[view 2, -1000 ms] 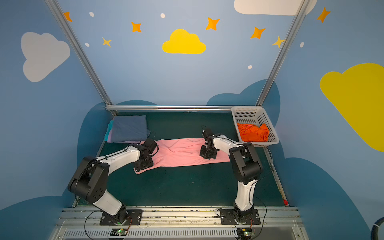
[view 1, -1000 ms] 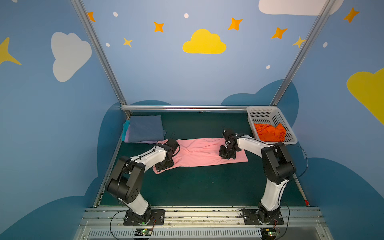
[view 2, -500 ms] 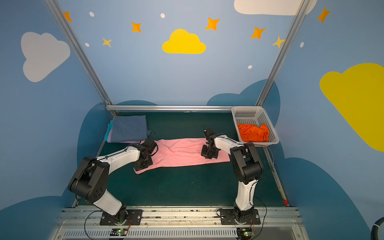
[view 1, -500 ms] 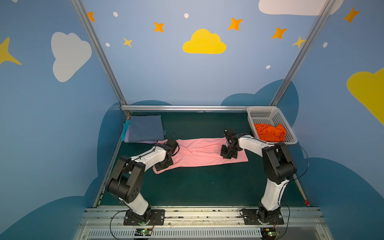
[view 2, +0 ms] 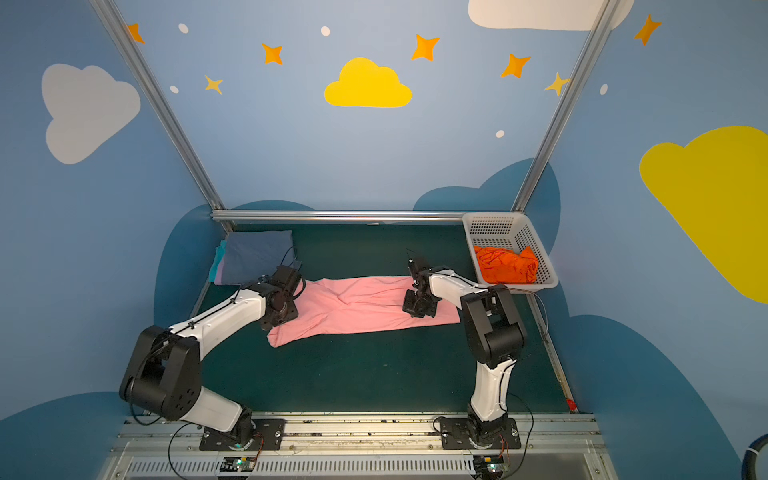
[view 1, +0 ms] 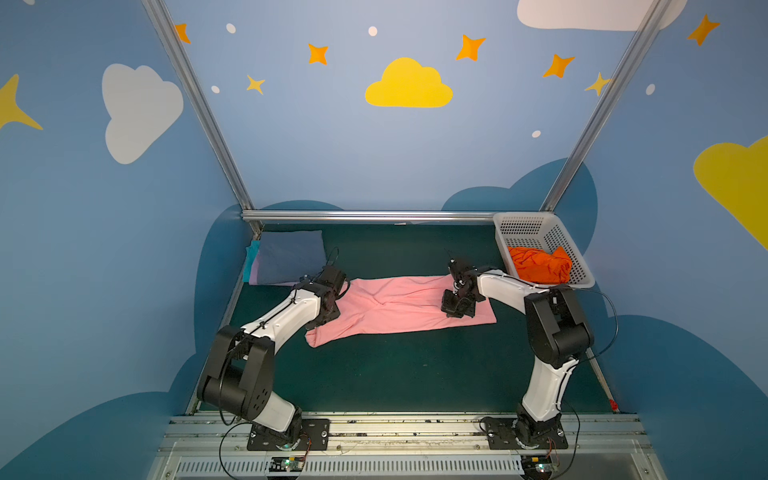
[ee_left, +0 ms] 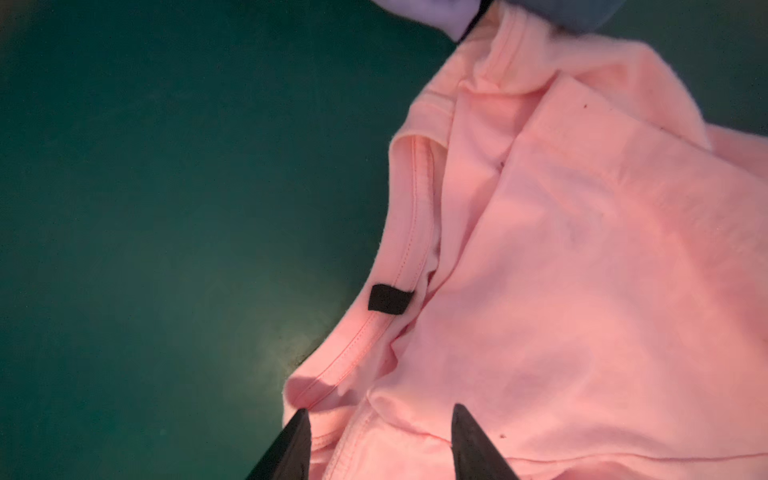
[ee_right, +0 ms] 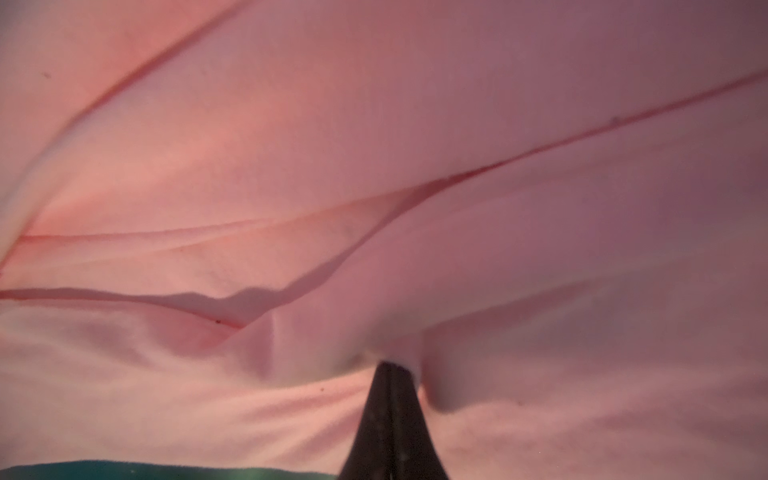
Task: Fold and stack the t-shirts
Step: 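Move the left gripper to the collar end while the right holds the shirt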
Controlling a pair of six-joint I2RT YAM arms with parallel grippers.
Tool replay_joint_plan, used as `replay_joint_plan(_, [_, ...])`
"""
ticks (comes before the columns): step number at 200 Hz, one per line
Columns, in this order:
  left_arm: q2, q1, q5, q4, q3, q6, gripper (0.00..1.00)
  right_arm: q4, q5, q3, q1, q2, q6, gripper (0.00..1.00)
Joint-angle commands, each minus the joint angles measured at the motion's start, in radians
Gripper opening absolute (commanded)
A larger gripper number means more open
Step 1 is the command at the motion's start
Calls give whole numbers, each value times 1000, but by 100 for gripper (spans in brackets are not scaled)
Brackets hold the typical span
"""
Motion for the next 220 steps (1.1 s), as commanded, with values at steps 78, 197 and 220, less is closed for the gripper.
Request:
replay_joint_plan(78, [152, 47, 28, 79, 53, 33, 4, -108, 81, -23, -31, 57, -5, 1])
replay_joint_plan(197, [243, 76, 2, 80, 172, 49, 4, -101, 67, -24, -30, 76, -3, 1])
replay_joint_plan(220, [286, 77, -20, 79, 184, 60, 4, -103, 69, -21, -30, 74, -3, 1])
